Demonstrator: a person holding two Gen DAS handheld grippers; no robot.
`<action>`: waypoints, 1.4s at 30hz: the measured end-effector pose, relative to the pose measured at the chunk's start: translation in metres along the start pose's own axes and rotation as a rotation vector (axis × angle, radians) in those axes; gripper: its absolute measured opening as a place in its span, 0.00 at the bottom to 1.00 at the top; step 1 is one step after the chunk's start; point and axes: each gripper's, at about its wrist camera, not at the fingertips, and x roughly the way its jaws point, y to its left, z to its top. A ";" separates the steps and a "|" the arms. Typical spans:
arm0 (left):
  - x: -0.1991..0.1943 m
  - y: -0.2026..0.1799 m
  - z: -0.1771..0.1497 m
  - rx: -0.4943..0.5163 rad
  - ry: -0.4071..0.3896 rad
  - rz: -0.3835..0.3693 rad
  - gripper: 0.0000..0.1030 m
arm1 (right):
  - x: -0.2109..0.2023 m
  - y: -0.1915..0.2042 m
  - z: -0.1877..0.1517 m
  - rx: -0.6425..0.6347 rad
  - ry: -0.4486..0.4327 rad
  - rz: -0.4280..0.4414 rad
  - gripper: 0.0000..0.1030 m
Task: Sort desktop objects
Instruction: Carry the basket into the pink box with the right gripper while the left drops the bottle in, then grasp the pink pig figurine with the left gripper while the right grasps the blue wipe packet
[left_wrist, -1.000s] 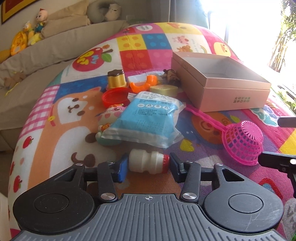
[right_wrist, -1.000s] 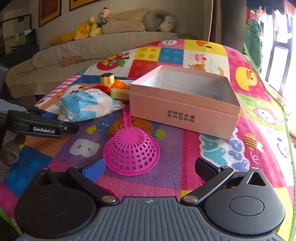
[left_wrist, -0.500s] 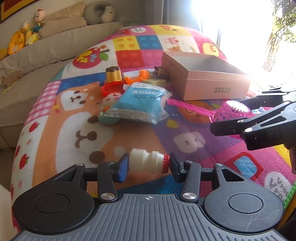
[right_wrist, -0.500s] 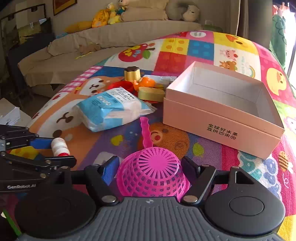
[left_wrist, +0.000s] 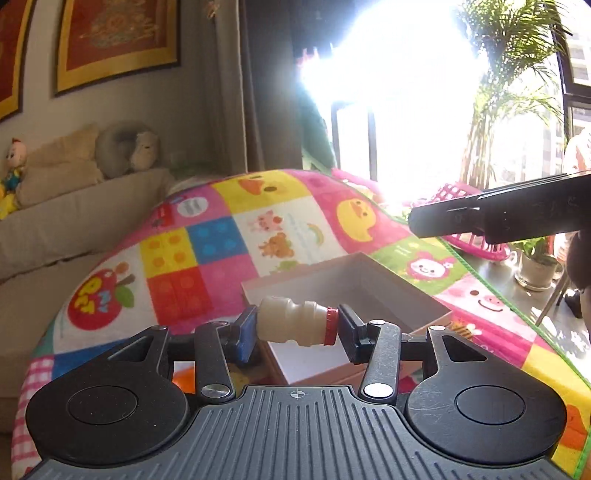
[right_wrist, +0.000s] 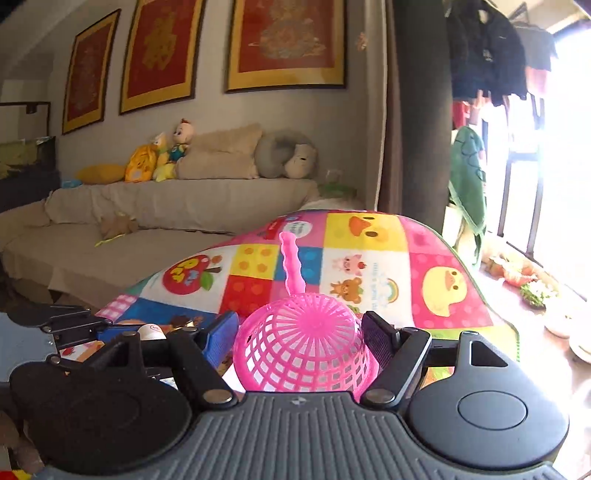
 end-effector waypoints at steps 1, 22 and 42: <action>0.013 -0.002 0.004 -0.006 0.002 -0.010 0.49 | 0.013 -0.009 0.001 0.039 0.023 -0.004 0.72; -0.032 0.047 -0.098 -0.043 0.176 0.203 0.93 | 0.048 0.021 -0.076 -0.035 0.065 -0.026 0.86; -0.091 0.139 -0.121 -0.397 0.180 0.439 0.97 | 0.148 0.182 -0.078 -0.241 0.245 0.225 0.63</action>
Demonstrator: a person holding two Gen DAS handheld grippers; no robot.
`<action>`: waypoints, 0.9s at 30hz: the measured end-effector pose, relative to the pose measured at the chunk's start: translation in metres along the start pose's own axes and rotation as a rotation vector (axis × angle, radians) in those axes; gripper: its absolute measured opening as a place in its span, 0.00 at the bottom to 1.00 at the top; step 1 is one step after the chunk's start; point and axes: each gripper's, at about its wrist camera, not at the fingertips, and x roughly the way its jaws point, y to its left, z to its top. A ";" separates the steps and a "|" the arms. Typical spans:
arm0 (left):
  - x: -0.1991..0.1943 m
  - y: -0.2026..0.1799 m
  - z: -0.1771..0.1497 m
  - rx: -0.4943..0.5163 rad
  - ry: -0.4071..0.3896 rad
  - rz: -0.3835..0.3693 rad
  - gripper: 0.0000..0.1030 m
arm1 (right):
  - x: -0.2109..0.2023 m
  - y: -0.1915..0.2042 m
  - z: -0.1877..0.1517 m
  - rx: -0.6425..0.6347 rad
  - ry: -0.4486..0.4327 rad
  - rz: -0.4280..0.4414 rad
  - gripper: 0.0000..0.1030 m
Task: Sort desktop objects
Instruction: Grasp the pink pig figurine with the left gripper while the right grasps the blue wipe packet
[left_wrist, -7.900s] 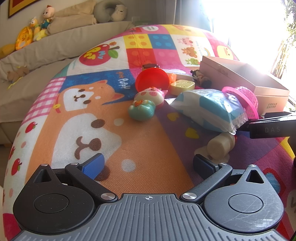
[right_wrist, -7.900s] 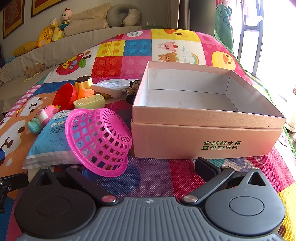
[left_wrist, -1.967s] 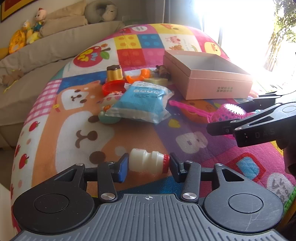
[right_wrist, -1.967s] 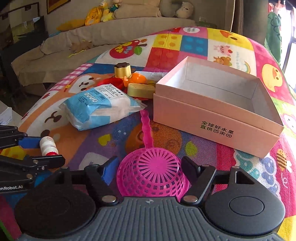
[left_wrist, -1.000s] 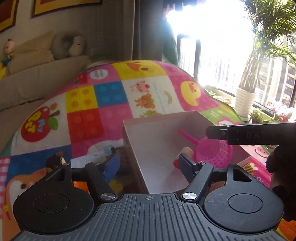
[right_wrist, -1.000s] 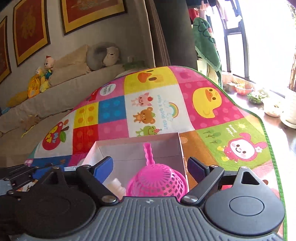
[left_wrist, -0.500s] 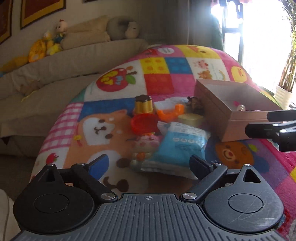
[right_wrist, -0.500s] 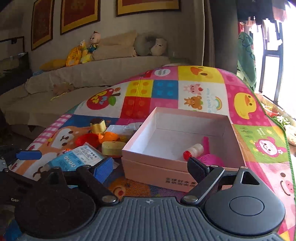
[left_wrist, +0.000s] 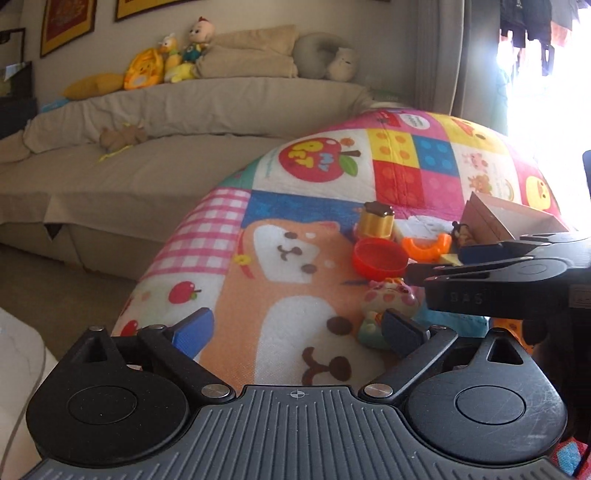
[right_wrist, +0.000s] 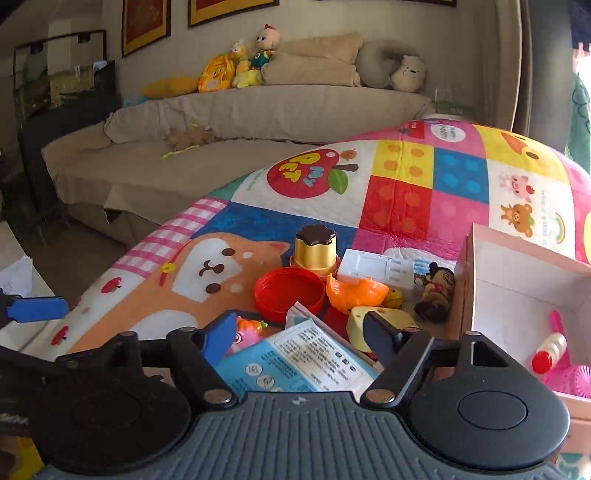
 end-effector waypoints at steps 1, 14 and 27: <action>-0.001 0.000 0.000 0.001 -0.004 -0.003 0.97 | 0.007 0.001 0.001 -0.009 0.037 -0.003 0.58; 0.018 -0.042 -0.006 0.155 0.010 -0.190 0.98 | -0.095 -0.037 -0.084 -0.129 0.056 -0.093 0.54; 0.066 -0.078 0.000 0.183 0.138 -0.280 0.98 | -0.162 -0.118 -0.104 0.242 0.013 -0.144 0.93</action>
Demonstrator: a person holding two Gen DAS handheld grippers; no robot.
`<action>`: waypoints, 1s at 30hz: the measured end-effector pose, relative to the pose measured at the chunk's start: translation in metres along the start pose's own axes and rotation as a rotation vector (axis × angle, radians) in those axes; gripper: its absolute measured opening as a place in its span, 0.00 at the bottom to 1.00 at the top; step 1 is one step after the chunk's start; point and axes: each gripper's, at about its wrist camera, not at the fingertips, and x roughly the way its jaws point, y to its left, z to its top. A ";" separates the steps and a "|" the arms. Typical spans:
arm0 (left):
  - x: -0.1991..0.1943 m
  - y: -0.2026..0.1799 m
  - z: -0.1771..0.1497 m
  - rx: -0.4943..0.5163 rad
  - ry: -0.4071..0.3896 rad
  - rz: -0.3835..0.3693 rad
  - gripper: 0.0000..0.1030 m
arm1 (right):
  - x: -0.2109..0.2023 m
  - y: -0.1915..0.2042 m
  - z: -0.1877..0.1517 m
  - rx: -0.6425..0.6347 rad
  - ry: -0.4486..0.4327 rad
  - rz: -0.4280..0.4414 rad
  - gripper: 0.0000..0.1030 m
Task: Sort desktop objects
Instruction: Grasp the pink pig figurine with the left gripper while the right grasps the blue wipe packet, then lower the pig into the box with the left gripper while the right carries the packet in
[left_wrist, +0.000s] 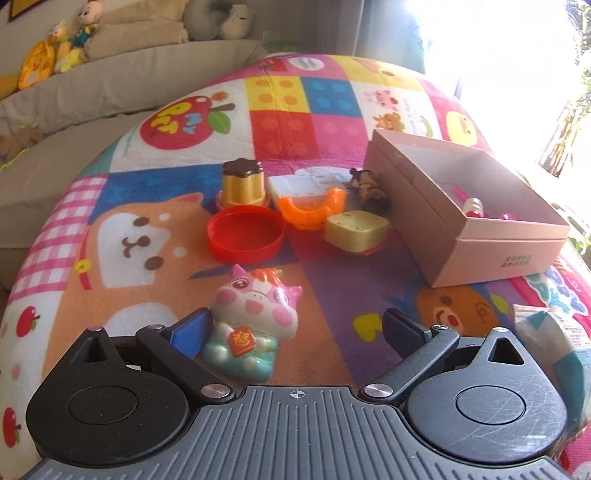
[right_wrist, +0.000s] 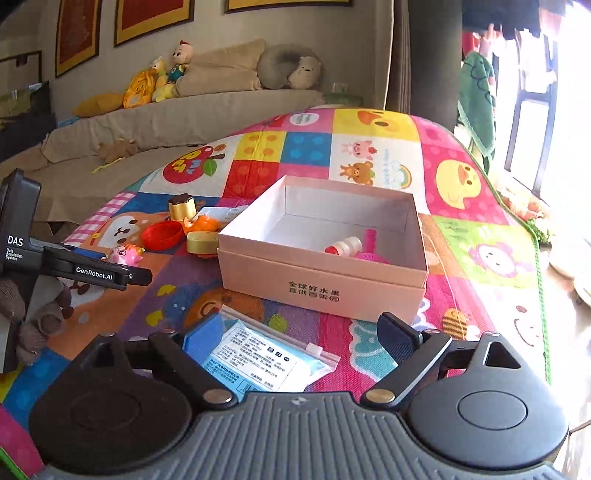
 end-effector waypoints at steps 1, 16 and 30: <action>-0.002 -0.005 -0.001 0.015 0.003 -0.029 0.98 | 0.004 -0.001 -0.002 0.030 0.025 0.018 0.95; 0.007 -0.008 0.000 0.005 0.025 0.128 0.63 | 0.037 0.030 -0.019 0.056 0.173 0.053 0.60; -0.079 -0.075 0.060 0.167 -0.281 -0.067 0.52 | -0.065 -0.006 0.053 0.109 -0.190 0.069 0.52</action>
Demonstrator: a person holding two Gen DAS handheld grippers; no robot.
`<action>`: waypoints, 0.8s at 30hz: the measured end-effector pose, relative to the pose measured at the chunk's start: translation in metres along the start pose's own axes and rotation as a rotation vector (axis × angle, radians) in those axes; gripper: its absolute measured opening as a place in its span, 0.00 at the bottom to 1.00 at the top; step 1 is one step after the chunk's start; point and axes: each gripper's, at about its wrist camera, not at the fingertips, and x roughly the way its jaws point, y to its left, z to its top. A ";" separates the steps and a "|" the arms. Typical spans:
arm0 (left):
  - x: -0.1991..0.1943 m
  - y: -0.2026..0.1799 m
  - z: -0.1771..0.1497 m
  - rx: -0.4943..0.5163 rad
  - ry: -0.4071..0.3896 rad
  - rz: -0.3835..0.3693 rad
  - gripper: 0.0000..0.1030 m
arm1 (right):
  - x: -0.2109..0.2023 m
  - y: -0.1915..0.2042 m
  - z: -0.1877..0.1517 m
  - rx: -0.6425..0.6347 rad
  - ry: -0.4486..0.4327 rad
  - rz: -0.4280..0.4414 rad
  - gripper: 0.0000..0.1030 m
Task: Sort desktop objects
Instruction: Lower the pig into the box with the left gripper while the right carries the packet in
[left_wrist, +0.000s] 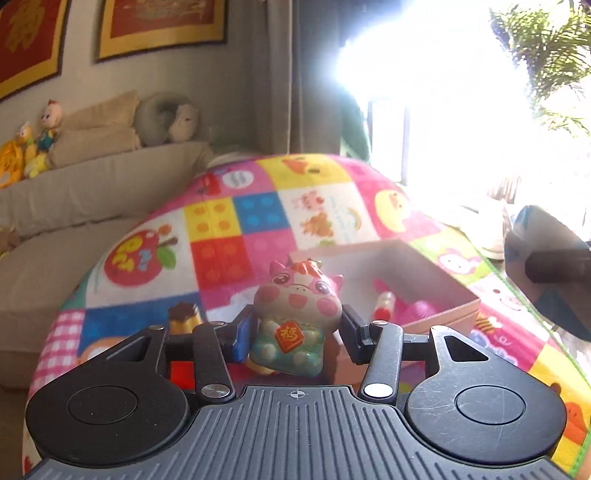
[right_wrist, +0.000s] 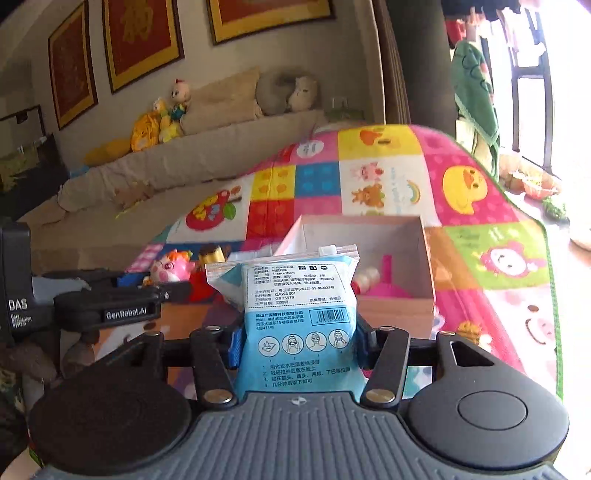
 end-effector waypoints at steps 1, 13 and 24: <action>0.005 -0.007 0.008 0.011 -0.011 -0.018 0.52 | -0.009 -0.003 0.012 0.008 -0.053 -0.010 0.52; 0.112 -0.042 0.019 0.033 0.127 -0.021 0.70 | 0.009 -0.047 0.015 0.095 -0.037 -0.138 0.52; 0.043 0.003 -0.068 -0.024 0.188 0.030 0.87 | 0.102 -0.066 0.028 0.140 0.119 -0.156 0.52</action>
